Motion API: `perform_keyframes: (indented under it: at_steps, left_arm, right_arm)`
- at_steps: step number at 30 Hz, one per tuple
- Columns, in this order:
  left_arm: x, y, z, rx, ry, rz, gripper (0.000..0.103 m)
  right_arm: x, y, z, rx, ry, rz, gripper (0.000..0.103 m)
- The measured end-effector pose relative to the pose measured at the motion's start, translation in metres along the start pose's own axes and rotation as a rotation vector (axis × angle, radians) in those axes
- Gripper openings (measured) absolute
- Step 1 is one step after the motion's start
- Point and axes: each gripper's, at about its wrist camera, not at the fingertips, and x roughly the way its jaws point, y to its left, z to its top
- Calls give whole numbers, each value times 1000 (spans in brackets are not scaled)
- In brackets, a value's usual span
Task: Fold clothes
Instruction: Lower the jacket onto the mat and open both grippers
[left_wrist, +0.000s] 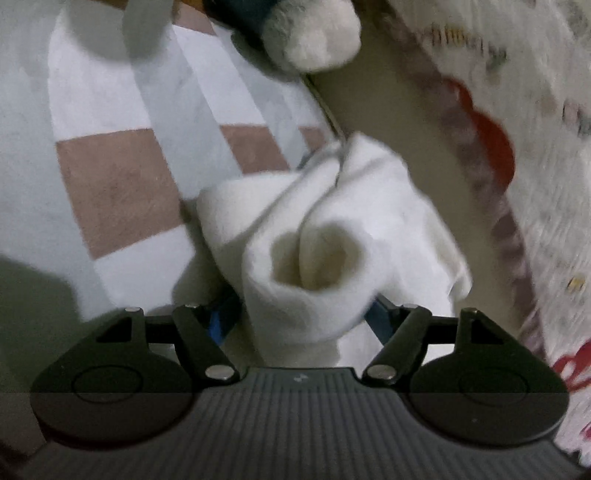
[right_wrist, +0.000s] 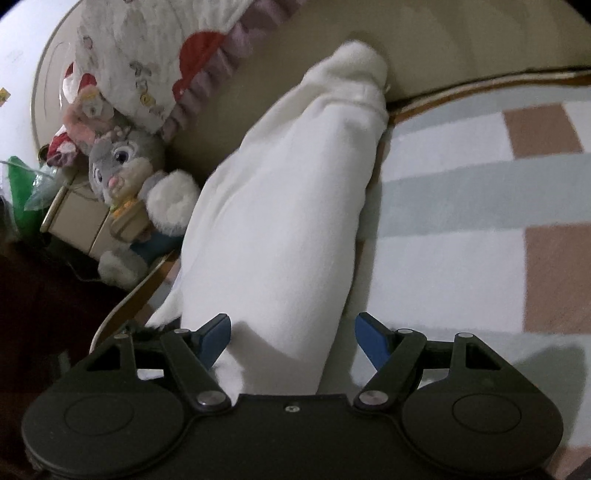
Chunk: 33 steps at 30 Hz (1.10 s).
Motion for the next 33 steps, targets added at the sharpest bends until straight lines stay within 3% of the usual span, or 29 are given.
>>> perform_keyframes:
  at_steps: [3, 5, 6, 7, 10, 12, 14, 16, 18, 20, 23, 26, 33]
  left_arm:
    - [9, 6, 1, -21, -39, -23, 76]
    - [5, -7, 1, 43, -45, -13, 75]
    - [4, -13, 2, 74, -49, -8, 51]
    - [2, -20, 2, 106, -52, -3, 38]
    - [-4, -39, 2, 201, -61, 12, 31]
    - [-8, -52, 3, 262, -70, 20, 28]
    - [-31, -67, 10, 285, -124, -5, 24]
    - [-54, -76, 18, 311, -177, 1, 24]
    - [-66, -68, 28, 271, -177, 43, 25]
    - [-65, -45, 33, 162, -89, 115, 25]
    - [-45, -15, 24, 125, 30, 275, 30]
    - [-46, -14, 29, 87, 5, 261, 30]
    - [-31, -22, 28, 216, -51, 303, 30]
  right_arm:
    - [1, 3, 2, -33, 15, -3, 79]
    - [4, -2, 5, -3, 25, 11, 80]
    - [6, -4, 7, 12, 29, 19, 82]
    - [11, -8, 7, 37, 36, 24, 88]
    - [38, -19, 10, 101, 83, 15, 100]
    - [42, -8, 13, 49, 45, 29, 98]
    - [43, 9, 15, -15, 38, 35, 67]
    - [39, 27, 14, -75, 21, 72, 55]
    - [26, 47, 7, -127, 6, 144, 54]
    - [25, 68, -8, -216, 30, 134, 54]
    - [37, 78, -29, -337, 88, 46, 59]
    - [46, 75, -45, -399, 114, -10, 75]
    - [5, 61, -24, -324, 37, -25, 76]
